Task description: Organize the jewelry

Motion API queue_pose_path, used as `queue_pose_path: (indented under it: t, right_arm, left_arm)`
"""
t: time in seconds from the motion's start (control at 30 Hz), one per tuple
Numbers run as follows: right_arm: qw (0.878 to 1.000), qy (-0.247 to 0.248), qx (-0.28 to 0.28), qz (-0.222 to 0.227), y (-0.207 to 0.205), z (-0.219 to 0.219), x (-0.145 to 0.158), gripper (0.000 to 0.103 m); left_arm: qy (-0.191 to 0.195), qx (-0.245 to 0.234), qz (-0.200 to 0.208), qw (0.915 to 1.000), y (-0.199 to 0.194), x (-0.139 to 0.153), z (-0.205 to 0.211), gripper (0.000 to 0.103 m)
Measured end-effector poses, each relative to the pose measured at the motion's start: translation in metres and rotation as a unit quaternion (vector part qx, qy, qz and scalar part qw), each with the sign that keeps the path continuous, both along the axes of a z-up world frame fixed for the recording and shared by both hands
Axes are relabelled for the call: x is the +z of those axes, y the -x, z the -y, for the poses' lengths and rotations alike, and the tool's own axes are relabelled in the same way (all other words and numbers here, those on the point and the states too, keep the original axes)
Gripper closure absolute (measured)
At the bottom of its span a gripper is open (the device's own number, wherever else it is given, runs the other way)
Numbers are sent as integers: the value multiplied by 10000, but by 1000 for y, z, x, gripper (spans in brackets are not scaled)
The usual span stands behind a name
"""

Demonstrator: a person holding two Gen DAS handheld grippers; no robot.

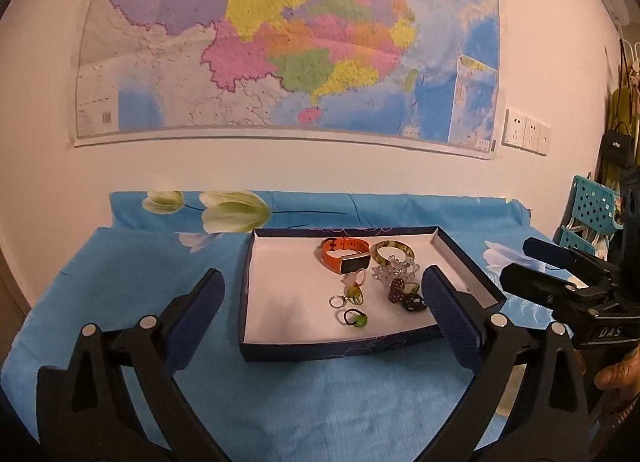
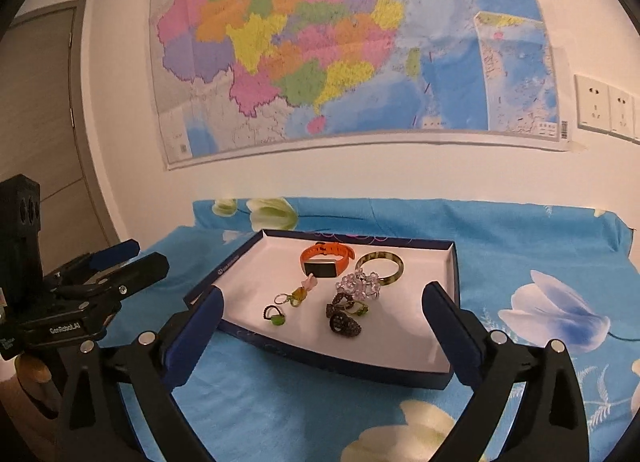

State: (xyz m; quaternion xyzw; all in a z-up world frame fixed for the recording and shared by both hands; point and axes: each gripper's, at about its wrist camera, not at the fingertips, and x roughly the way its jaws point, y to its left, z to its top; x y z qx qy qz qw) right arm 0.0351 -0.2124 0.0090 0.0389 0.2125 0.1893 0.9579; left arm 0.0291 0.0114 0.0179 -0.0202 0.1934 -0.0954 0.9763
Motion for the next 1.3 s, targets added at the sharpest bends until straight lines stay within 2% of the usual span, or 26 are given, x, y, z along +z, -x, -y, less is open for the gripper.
queue_pose_path:
  t: [0.23, 0.43, 0.6, 1.3]
  right_arm:
    - [9985, 135, -276, 449, 34, -3, 0, 7]
    - [9941, 291, -761, 711, 52, -3, 2, 7]
    - [9915, 253, -850, 957, 65, -1, 3, 7]
    - [9908, 301, -927, 939, 79, -5, 4, 7]
  left_arm:
    - [-50, 76, 330, 9994, 23, 5, -1, 6]
    - [28, 136, 257, 9996, 34, 0, -3, 6]
    - [36, 218, 387, 9990, 46, 0, -5, 6]
    - [-36, 495, 602, 9970, 65, 4, -8, 6]
